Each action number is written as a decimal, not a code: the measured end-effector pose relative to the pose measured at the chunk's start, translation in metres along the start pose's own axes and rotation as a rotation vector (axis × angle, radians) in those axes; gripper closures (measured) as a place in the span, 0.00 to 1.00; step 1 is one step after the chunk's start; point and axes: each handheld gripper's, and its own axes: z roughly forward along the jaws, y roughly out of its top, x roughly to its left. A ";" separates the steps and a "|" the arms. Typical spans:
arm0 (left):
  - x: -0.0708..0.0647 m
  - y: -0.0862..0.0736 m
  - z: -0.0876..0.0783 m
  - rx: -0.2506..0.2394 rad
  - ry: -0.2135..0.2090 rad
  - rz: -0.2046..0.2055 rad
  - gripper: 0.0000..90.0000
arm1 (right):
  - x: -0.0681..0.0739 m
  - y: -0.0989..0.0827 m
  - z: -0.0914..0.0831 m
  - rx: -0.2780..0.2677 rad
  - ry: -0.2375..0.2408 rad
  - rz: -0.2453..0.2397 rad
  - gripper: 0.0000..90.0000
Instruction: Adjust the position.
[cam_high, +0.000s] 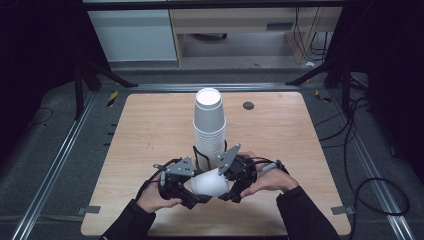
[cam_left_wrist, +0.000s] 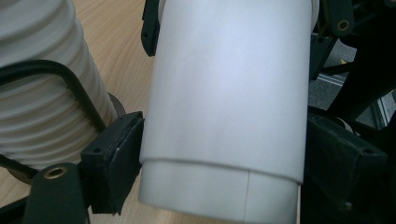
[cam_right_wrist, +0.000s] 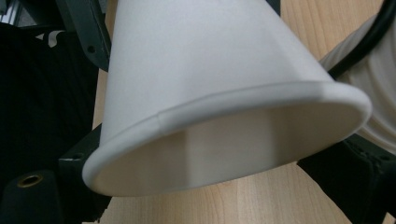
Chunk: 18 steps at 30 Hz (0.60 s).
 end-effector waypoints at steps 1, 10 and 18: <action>0.000 0.000 0.000 0.001 -0.003 0.000 0.19 | 0.000 0.001 0.001 0.002 -0.002 -0.005 0.12; -0.001 0.000 0.001 0.015 -0.001 0.001 0.21 | 0.001 0.003 0.003 0.004 0.006 -0.013 0.12; -0.002 0.000 0.003 0.027 0.008 0.005 0.21 | 0.001 0.004 0.002 -0.006 0.003 -0.011 0.12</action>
